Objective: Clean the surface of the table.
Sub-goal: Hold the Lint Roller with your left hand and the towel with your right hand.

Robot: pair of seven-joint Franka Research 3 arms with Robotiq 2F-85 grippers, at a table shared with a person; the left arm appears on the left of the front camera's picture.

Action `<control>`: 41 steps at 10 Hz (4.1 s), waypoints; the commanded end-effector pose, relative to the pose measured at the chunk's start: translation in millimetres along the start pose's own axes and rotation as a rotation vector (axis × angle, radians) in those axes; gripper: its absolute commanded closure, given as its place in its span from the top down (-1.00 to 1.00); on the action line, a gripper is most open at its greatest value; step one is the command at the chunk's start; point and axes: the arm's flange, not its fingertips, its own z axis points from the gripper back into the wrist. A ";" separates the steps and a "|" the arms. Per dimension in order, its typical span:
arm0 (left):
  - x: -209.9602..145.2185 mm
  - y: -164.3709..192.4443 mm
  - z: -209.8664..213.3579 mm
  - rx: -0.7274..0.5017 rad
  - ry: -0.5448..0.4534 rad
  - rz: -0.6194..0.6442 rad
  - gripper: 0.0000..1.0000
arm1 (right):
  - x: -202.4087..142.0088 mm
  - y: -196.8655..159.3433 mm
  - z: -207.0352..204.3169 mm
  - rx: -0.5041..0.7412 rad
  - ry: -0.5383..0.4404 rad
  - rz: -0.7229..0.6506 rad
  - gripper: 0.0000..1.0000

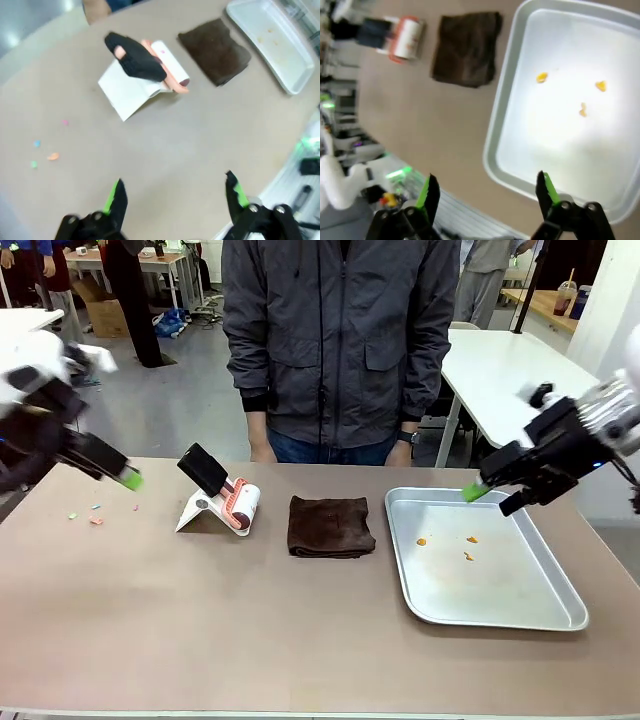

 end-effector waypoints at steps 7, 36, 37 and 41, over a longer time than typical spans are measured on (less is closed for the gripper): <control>-153.6 147.4 70.5 -0.475 -0.559 0.374 1.00 | -62.2 -151.2 95.2 0.607 -0.334 -0.288 1.00; 82.1 57.8 -63.0 -0.204 0.081 0.431 1.00 | 50.6 104.8 -187.8 -0.116 -0.051 -0.161 1.00; 81.3 59.9 -65.3 -0.205 0.068 0.459 1.00 | 50.0 97.2 -179.3 -0.096 -0.052 -0.184 1.00; 76.0 56.8 -72.9 -0.203 0.074 0.427 1.00 | 44.3 100.8 -195.1 -0.135 -0.051 -0.143 1.00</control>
